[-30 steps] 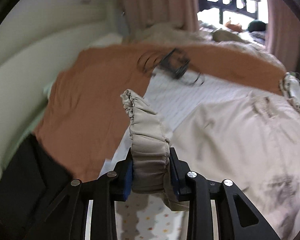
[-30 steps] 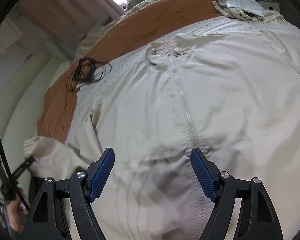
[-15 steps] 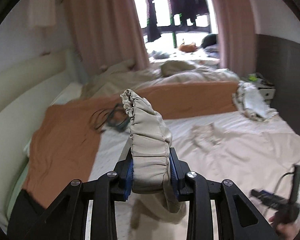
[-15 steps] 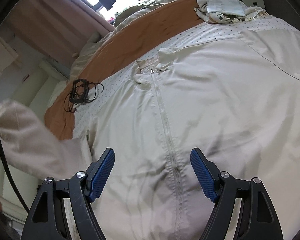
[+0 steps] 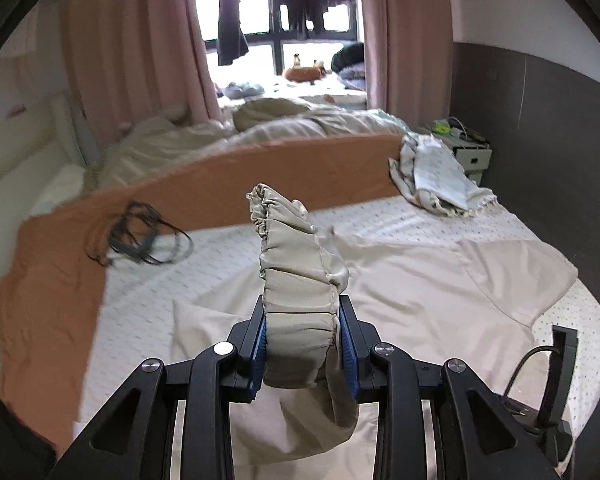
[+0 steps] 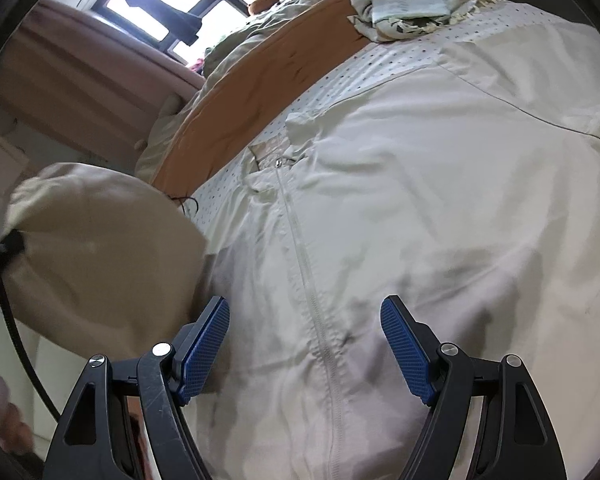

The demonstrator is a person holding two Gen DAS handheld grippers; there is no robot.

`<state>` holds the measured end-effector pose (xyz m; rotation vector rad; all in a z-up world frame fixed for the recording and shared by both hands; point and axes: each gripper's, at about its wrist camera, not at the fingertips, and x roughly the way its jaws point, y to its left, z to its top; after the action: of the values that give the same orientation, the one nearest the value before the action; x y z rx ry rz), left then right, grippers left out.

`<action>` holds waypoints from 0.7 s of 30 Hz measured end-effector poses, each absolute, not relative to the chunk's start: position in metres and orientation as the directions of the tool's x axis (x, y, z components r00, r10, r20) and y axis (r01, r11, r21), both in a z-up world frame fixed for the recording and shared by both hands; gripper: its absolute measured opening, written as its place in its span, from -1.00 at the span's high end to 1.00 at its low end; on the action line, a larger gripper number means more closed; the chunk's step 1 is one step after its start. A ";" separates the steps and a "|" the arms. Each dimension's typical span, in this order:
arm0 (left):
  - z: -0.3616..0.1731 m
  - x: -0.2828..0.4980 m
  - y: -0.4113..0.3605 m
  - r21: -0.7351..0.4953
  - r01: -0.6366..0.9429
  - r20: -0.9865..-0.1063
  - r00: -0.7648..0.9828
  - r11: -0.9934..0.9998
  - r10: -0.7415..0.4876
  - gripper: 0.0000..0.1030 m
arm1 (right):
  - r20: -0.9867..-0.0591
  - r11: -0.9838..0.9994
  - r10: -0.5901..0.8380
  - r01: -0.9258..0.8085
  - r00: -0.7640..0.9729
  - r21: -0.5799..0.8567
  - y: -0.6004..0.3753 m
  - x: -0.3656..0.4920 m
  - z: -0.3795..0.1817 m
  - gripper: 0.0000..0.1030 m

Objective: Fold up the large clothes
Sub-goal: 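Lay the sleeve across the jacket body and open the left tool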

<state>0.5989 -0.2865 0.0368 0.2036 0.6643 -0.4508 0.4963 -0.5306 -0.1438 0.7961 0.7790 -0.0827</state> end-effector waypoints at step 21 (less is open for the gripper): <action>-0.033 0.608 -0.259 -0.208 0.436 -0.722 0.535 0.875 -0.438 -0.40 | -0.703 0.665 0.169 0.447 0.691 0.599 -0.559 0.498 -0.160 -0.52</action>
<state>0.6079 -0.2592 -0.0326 -0.0026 0.8614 -0.5209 0.4975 -0.5588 -0.1595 0.8511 0.8153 -0.1786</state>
